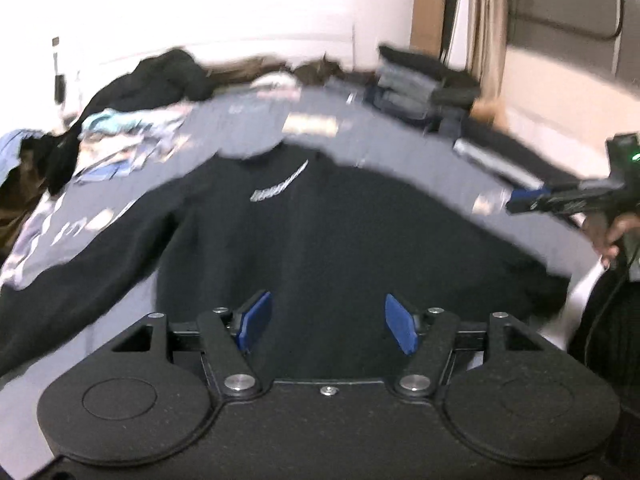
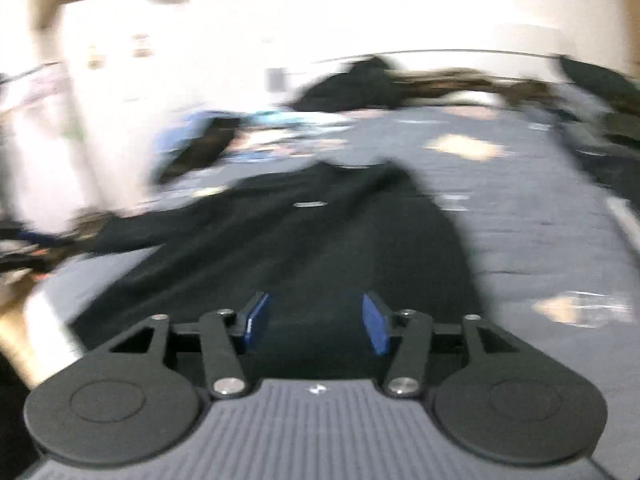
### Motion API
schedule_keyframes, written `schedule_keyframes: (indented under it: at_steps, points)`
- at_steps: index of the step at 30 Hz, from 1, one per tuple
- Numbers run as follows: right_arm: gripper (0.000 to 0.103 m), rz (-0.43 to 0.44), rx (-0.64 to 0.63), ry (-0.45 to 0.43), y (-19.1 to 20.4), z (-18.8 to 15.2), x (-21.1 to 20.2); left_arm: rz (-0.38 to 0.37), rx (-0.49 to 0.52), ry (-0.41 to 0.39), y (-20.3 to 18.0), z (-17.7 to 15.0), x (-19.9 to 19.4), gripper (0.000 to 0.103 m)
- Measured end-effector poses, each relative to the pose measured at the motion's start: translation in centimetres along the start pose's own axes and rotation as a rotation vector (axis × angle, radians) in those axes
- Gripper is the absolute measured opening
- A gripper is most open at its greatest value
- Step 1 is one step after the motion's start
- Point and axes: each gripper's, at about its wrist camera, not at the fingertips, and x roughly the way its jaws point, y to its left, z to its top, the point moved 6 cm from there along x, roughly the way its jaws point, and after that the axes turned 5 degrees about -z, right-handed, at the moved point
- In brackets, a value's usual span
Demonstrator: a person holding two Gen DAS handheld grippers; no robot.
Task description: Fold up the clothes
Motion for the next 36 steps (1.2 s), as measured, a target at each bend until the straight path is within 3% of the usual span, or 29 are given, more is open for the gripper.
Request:
schedule_keyframes:
  at_steps: [2, 6, 12, 19, 29, 30, 31, 32, 33, 34, 36]
  points:
    - [0.053, -0.081, 0.017, 0.025, -3.0, 0.3, 1.5, -0.015, -0.029, -0.047, -0.6, 0.8, 2.9, 0.063]
    - [0.053, -0.153, 0.057, 0.112, -8.5, -0.6, 4.7, -0.057, -0.078, -0.090, -1.8, 1.8, 8.8, 0.063]
    - [0.055, -0.082, 0.117, 0.209, -10.2, -1.9, 9.0, -0.148, -0.151, -0.092, -1.8, 1.7, 15.2, 0.063]
    - [0.060, -0.057, 0.086, 0.243, -9.9, 0.0, 13.7, -0.178, -0.141, -0.070, -1.6, 1.4, 17.9, 0.063]
    - [0.062, -0.085, 0.119, 0.309, -10.8, 0.7, 16.9, -0.201, -0.147, -0.091, -2.1, 2.5, 19.1, 0.063]
    - [0.061, -0.087, 0.123, 0.316, -10.9, 0.7, 17.2, -0.202, -0.148, -0.093, -2.1, 2.6, 19.1, 0.063]
    - [0.051, -0.090, 0.127, 0.322, -10.9, 0.8, 17.5, -0.200, -0.151, -0.093, -2.0, 2.6, 19.2, 0.063]
    - [0.028, -0.093, 0.130, 0.329, -11.0, 0.9, 17.8, -0.198, -0.154, -0.094, -2.0, 2.6, 19.3, 0.063]
    - [0.013, -0.096, 0.134, 0.335, -11.1, 0.9, 18.1, -0.197, -0.157, -0.095, -1.9, 2.7, 19.3, 0.063]
    - [0.005, -0.098, 0.138, 0.342, -11.2, 1.0, 18.4, -0.196, -0.157, -0.098, -1.9, 2.7, 19.2, 0.063]
    - [0.004, -0.124, 0.127, 0.342, -11.5, 1.5, 18.6, -0.194, -0.158, -0.103, -1.8, 2.9, 19.0, 0.063]
